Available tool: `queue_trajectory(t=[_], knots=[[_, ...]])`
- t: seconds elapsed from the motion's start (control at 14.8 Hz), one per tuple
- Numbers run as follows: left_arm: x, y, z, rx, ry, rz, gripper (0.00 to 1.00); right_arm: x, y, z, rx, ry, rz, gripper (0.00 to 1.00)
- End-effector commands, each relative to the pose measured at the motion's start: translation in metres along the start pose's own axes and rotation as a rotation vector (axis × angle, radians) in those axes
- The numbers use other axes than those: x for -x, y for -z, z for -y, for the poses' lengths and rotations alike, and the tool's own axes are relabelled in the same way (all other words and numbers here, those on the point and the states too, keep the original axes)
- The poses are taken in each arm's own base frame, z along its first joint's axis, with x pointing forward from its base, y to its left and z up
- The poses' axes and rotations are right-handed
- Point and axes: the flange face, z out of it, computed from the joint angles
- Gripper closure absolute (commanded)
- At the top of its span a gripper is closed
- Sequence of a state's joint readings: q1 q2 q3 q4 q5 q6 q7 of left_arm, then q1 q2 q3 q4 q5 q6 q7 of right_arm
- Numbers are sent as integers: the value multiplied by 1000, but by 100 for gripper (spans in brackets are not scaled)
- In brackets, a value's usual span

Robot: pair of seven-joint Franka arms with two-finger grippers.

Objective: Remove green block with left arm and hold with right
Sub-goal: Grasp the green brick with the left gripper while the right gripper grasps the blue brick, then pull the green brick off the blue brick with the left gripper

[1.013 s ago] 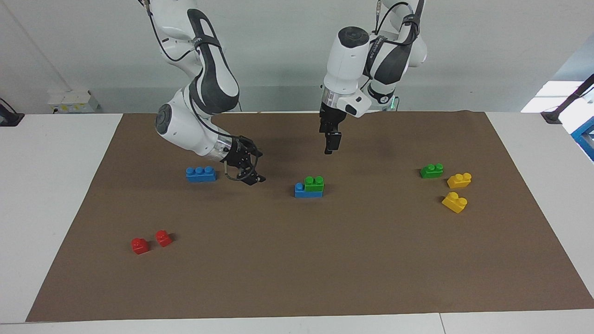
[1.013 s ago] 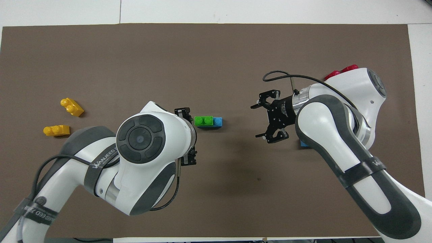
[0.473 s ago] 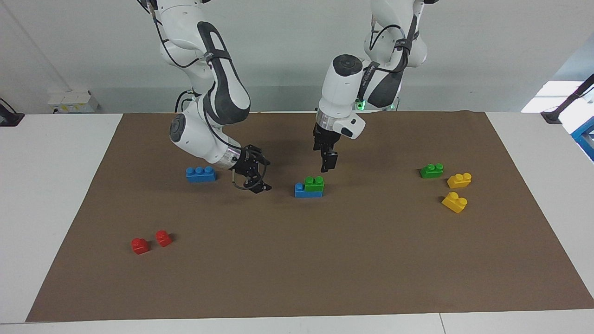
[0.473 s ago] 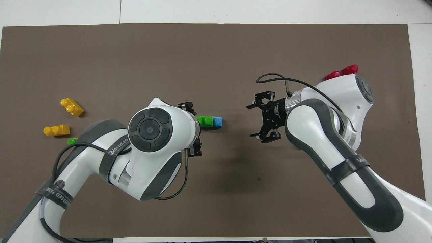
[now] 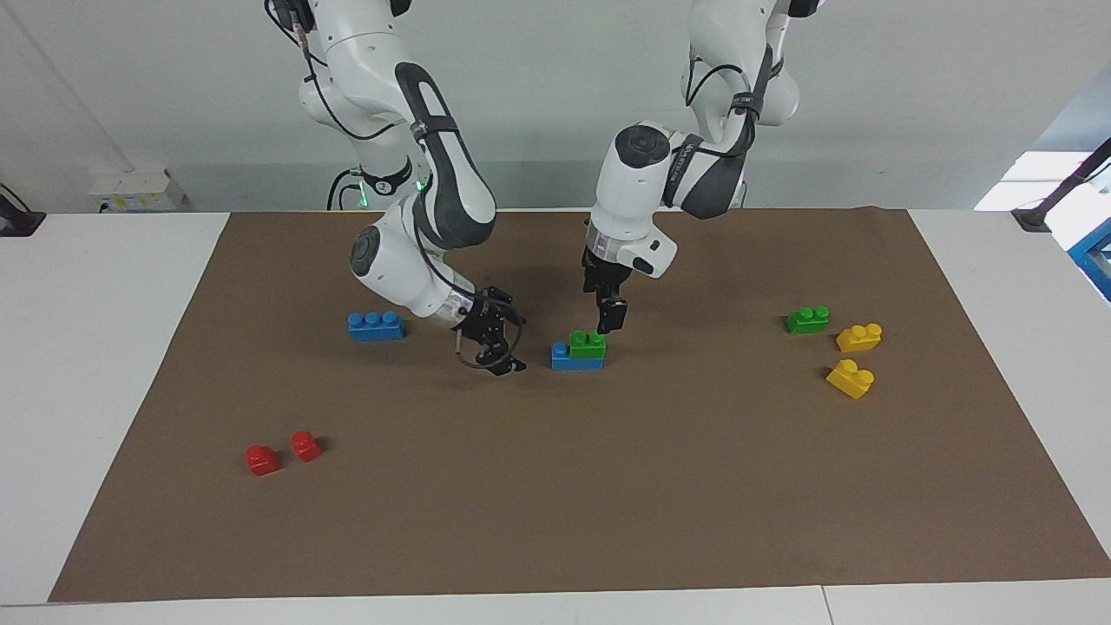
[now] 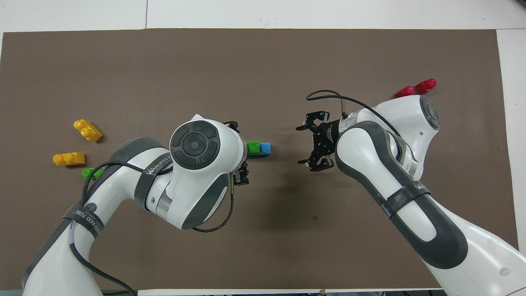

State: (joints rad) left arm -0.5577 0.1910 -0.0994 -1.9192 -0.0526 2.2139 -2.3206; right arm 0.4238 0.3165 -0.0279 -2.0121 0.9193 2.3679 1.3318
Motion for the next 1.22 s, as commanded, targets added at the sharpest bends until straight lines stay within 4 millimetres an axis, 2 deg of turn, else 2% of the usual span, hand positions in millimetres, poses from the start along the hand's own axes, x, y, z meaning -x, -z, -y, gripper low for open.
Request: queue_trajectory(t=[0.0, 0.27, 0.68, 1.15], knots=[[6, -11, -5, 4, 34, 12, 0, 8, -11, 2, -17, -23, 14, 4], [9, -35, -9, 12, 54, -3, 0, 12, -25, -4, -12, -32, 18, 4], [10, -56, -13, 29, 58, -9, 0, 22, -44, -8, -38, -34, 16, 4], [8, -59, -11, 31, 50, -23, 0, 23, -60, -5, -73, -31, -3, 5]])
